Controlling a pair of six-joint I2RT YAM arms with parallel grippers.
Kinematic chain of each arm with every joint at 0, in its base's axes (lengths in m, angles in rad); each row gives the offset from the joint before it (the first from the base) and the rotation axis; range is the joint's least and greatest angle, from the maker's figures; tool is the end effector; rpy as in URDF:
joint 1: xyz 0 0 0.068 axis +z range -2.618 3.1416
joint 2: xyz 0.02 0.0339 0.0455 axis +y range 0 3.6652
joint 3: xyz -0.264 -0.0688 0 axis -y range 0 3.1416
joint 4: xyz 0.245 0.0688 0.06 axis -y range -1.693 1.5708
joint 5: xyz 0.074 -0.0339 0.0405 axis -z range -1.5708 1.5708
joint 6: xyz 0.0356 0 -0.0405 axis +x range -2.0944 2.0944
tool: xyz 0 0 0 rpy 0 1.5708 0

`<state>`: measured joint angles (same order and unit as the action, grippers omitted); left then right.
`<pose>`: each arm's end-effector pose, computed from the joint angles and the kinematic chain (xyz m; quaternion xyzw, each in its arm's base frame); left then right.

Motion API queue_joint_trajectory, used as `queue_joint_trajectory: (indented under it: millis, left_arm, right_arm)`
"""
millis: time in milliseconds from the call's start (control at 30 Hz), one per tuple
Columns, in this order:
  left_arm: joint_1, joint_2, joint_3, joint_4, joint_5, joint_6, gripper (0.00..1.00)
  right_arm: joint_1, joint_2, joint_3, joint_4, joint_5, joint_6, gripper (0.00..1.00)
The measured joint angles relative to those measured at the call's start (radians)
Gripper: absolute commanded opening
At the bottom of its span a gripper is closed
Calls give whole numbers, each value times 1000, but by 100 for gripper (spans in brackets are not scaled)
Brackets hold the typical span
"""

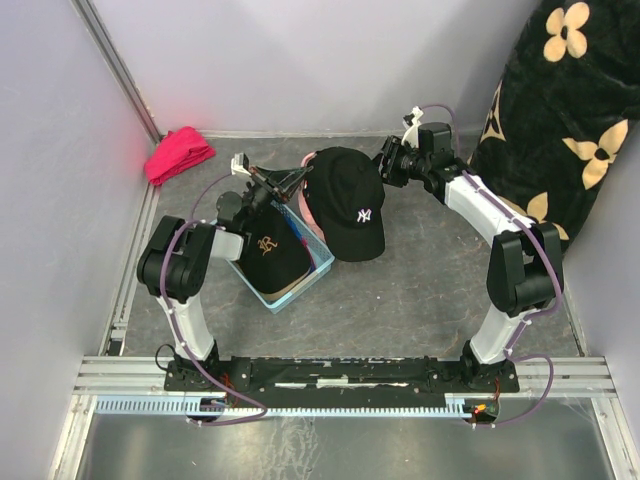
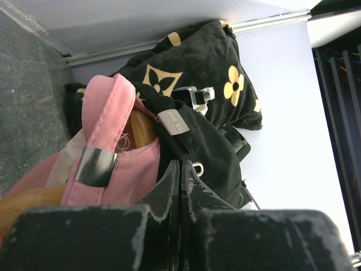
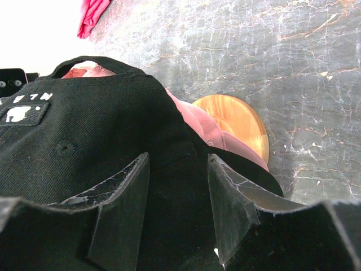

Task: Stack the hats
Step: Stack the hat on the hat.

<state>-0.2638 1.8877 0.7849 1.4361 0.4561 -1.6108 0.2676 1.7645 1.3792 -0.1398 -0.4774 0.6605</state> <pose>0.3497 -0.1107 0.2074 -0.2085 0.5565 -0.7172 0.3640 0.3928 0.1247 0.2831 0.0485 0.8487 0.4003 0.3422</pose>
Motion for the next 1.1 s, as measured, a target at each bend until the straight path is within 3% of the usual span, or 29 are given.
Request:
queue_joint_trajectory:
  millis: [1100]
  left_arm:
    - [31, -133, -117, -133, -89, 93, 3]
  right_arm:
    - [19, 0, 85, -118, 23, -64, 55]
